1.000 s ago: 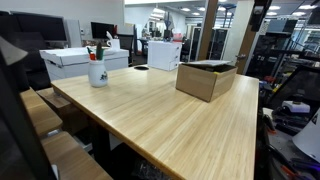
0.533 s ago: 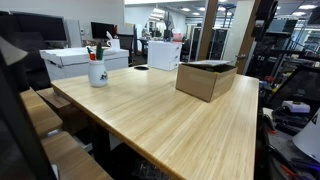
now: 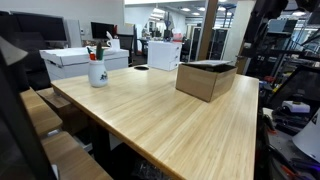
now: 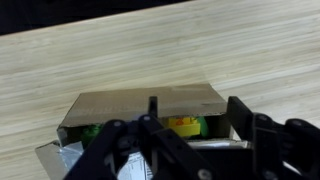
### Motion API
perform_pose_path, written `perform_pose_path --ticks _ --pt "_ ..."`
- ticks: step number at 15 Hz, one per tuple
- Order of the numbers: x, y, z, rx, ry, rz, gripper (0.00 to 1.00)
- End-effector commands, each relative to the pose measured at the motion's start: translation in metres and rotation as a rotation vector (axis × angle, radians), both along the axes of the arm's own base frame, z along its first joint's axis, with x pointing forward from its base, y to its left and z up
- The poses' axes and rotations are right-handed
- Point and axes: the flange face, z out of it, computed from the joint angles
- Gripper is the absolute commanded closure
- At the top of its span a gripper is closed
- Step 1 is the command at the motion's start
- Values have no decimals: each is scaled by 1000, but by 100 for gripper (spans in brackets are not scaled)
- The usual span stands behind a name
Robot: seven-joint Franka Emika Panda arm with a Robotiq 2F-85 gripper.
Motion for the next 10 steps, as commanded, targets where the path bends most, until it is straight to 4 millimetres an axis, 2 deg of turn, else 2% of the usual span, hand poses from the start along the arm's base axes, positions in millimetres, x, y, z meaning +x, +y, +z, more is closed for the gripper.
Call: perform_pose_path --ticks 1,8,10 --pt "6 -3 -1 28 -6 -54 56" --pt "14 -8 -5 28 -20 -83 95" --pt "21 -10 -8 32 -40 -90 98"
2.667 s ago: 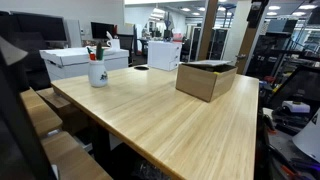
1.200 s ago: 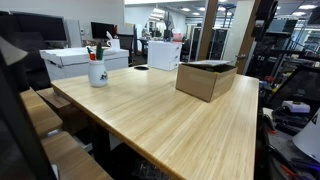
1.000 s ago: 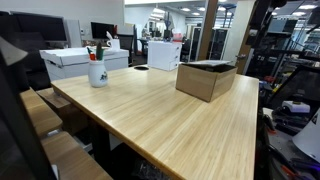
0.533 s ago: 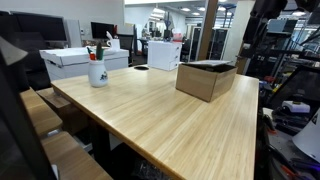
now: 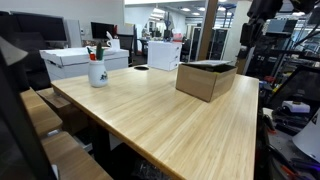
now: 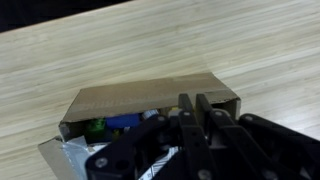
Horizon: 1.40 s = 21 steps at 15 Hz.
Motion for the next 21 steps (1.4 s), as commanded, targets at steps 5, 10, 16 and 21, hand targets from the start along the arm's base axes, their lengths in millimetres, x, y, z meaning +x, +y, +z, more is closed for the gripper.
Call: perform_pose_path --ticks 5,10,16,21 --pt "25 -7 -20 33 -23 -45 96" --pt "33 -11 -32 48 -3 -62 96" --pt "41 -15 -45 62 5 -81 96" --pt "47 -16 -56 74 13 -93 96"
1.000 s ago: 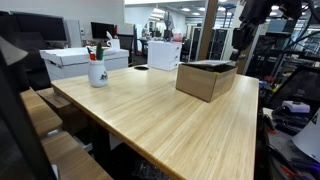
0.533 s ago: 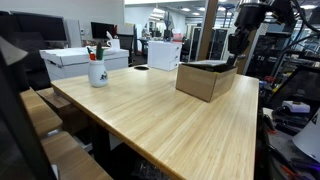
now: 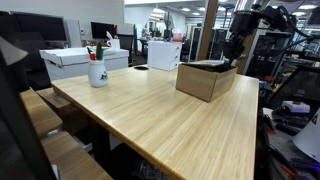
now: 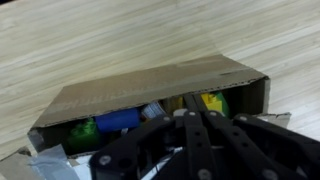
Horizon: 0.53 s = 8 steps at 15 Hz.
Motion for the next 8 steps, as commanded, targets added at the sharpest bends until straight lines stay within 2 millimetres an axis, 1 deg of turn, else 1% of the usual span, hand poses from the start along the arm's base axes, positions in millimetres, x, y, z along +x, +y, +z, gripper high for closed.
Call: perform_pose_path --ticks 1,4,6,8 --pt "7 -1 -8 31 -7 -27 96" --pt "11 0 -7 26 -38 -25 96" --pt "14 3 -2 19 -80 -10 96" --pt "16 8 7 -1 -131 9 96"
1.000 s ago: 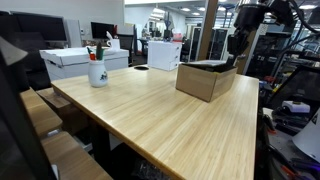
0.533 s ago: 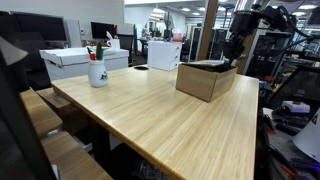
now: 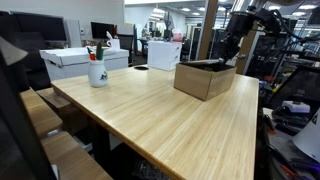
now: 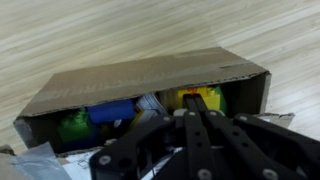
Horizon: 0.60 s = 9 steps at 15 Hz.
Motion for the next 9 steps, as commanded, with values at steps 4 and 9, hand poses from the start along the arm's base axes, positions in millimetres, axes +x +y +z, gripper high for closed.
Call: perform_pose_path --ticks 4,9 --pt "6 17 24 -34 -154 45 96" --pt "-4 24 27 -48 -213 69 96"
